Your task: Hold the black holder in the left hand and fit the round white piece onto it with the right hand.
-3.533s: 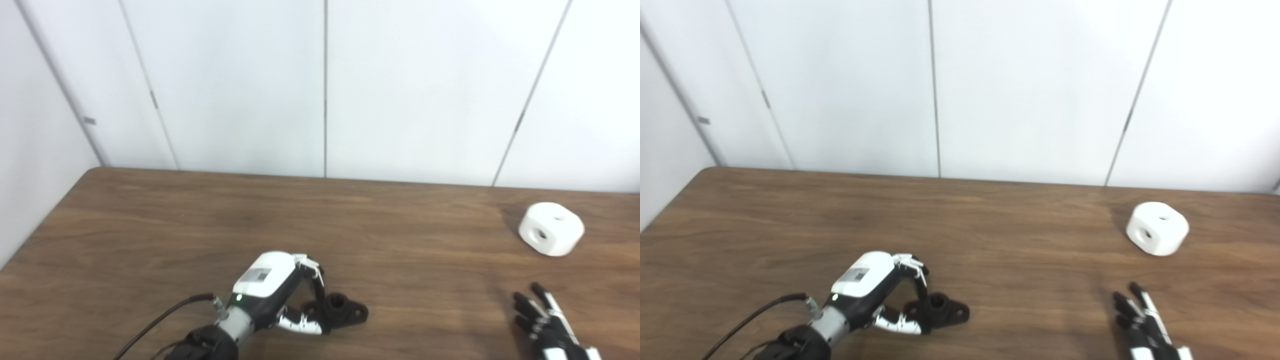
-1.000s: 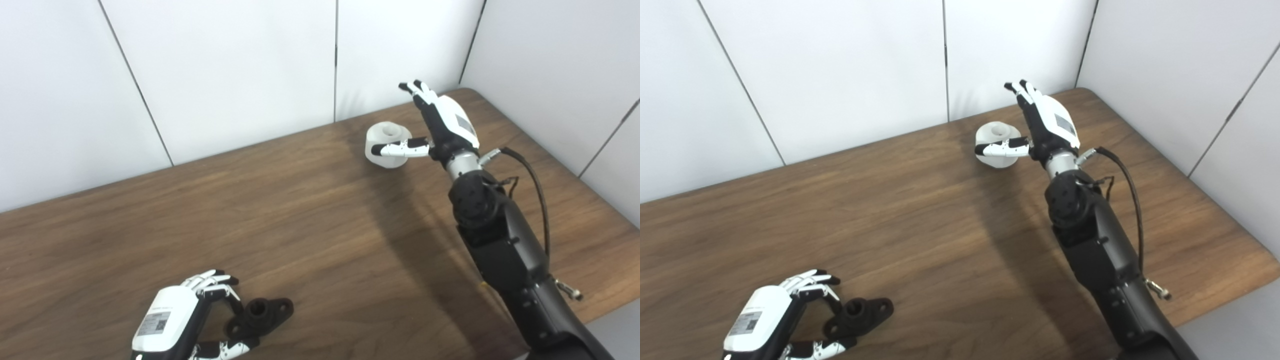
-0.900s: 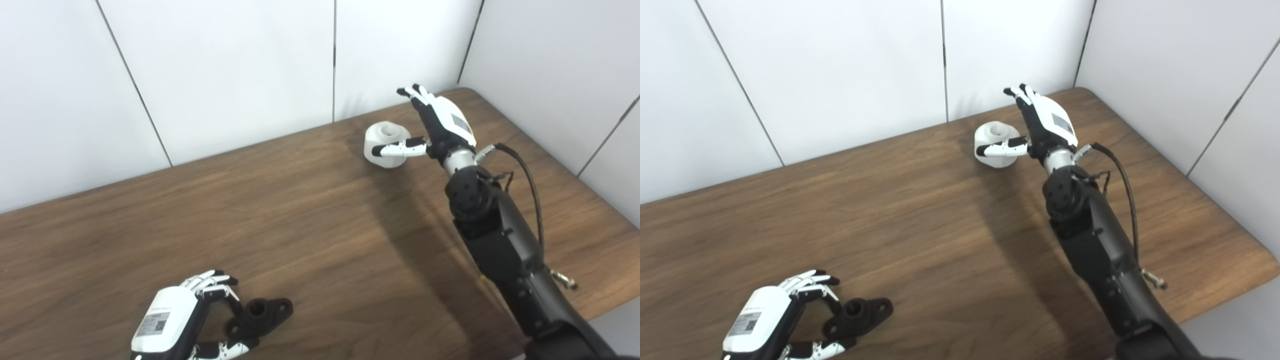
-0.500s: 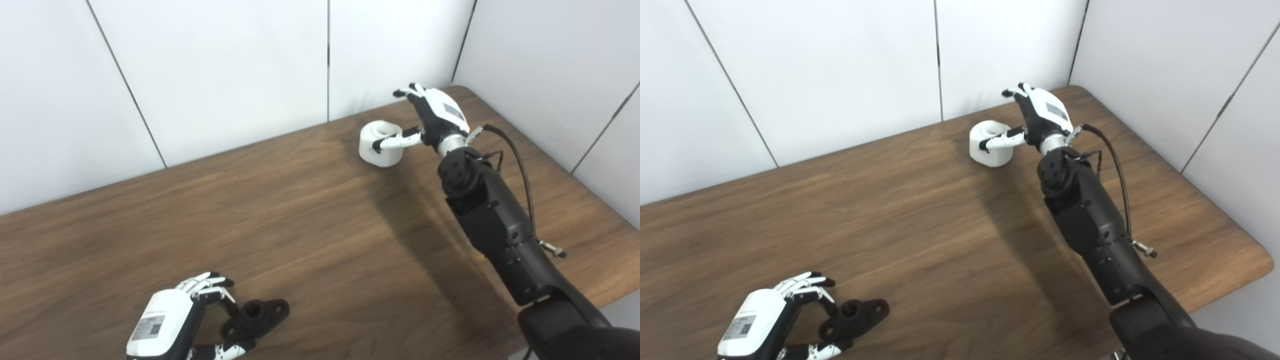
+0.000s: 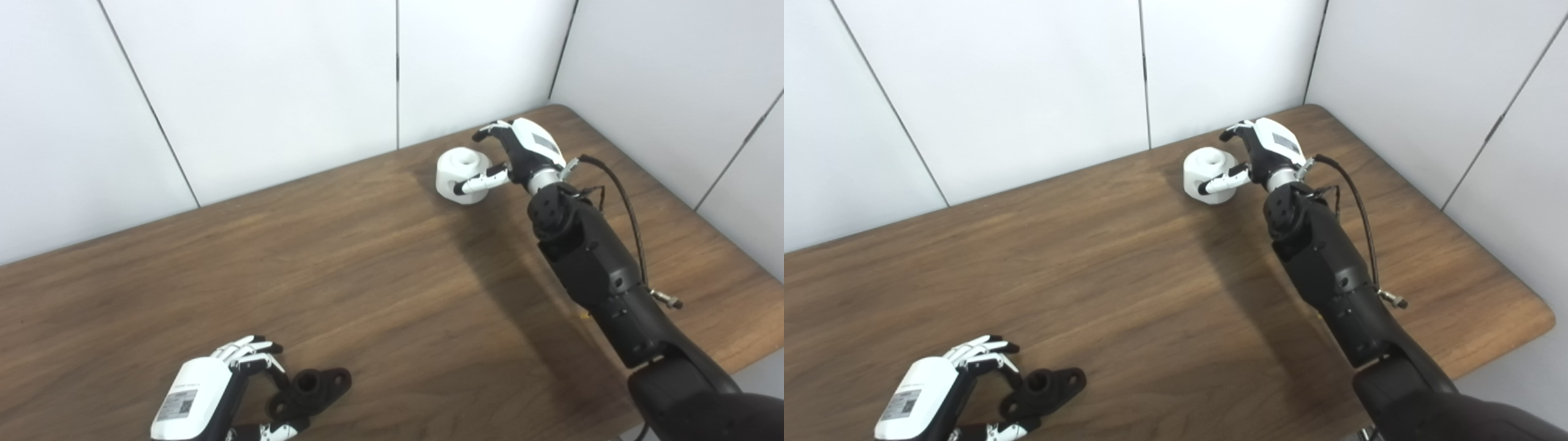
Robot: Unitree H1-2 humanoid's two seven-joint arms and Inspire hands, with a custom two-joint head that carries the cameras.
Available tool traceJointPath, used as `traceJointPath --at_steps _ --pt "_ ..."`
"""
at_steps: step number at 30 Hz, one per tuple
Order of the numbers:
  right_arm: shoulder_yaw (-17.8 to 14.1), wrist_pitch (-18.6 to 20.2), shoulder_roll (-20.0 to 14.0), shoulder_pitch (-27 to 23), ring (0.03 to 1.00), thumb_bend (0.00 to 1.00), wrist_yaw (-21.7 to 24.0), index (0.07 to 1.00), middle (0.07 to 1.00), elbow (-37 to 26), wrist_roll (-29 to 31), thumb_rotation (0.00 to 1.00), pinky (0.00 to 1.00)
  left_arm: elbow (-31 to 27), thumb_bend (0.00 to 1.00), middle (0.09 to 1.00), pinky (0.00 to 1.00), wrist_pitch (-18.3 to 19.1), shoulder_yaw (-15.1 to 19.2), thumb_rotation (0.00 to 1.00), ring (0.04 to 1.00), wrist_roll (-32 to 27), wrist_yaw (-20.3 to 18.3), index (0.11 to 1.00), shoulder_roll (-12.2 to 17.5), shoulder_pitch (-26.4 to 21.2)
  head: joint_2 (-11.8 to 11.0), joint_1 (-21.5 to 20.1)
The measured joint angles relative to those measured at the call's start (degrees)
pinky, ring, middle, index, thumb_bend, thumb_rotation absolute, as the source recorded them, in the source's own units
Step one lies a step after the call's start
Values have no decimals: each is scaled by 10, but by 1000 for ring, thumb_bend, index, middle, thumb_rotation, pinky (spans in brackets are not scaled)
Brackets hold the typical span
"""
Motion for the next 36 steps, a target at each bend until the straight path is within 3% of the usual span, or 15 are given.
traceJointPath --at_steps 36 --pt "8 0 2 8 986 821 3 716 903 0 -14 319 952 -12 522 775 828 3 2 50 857 4 -14 487 0 7 9 5"
